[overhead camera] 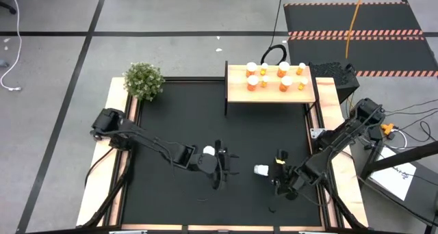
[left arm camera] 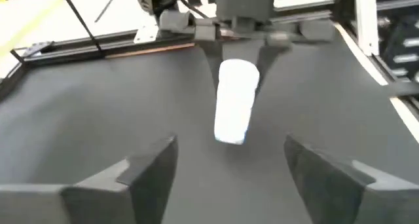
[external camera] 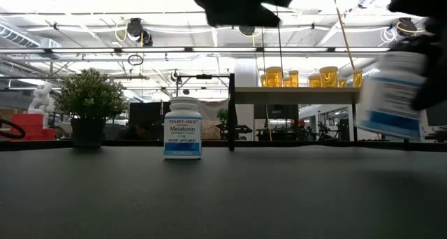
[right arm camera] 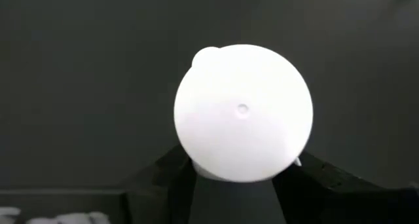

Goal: Pick and place medicine bottles onto shelf by color
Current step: Put the right large white pill bottle on the shelf

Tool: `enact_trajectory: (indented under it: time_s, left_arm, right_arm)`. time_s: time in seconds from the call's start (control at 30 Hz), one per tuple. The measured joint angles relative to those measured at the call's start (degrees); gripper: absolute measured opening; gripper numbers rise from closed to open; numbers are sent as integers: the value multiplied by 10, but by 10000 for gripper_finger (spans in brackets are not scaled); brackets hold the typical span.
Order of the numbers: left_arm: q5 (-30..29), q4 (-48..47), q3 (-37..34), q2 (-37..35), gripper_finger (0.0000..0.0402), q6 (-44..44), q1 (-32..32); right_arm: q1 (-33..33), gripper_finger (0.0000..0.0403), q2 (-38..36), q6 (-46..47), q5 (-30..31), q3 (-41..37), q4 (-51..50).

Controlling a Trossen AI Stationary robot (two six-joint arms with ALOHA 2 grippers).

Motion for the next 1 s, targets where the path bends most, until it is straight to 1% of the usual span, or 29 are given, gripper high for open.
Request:
enact_trajectory:
  time_s: [0.17,0.27,0.33,0.4,0.47,0.67,0.77,0.9,1.0]
  left_arm:
    - [0,55,0,38,336,18,24]
    - [3,54,-1,53,351,31,38]
    - [28,57,-1,60,351,32,51]
    - [58,59,-1,67,345,33,61]
    - [70,76,0,78,334,35,69]
    - [72,88,-1,91,298,62,80]
    - [72,88,-1,91,282,71,85]
    - [73,84,-1,91,267,72,98]
    - [89,70,-1,91,258,72,109]
  right_arm:
    - [-54,168,0,-115,-1,0,48]
    - [-80,170,0,-167,-1,0,67]
    - [-96,170,0,-193,-2,0,72]
    - [-112,170,0,-217,-3,0,81]
    - [-127,170,0,-237,-3,0,87]
    - [-164,171,0,-272,-7,0,105]
    - [-181,171,0,-293,-31,0,127]
    - [-196,171,0,-310,-35,0,151]
    - [-203,171,0,-314,-35,0,154]
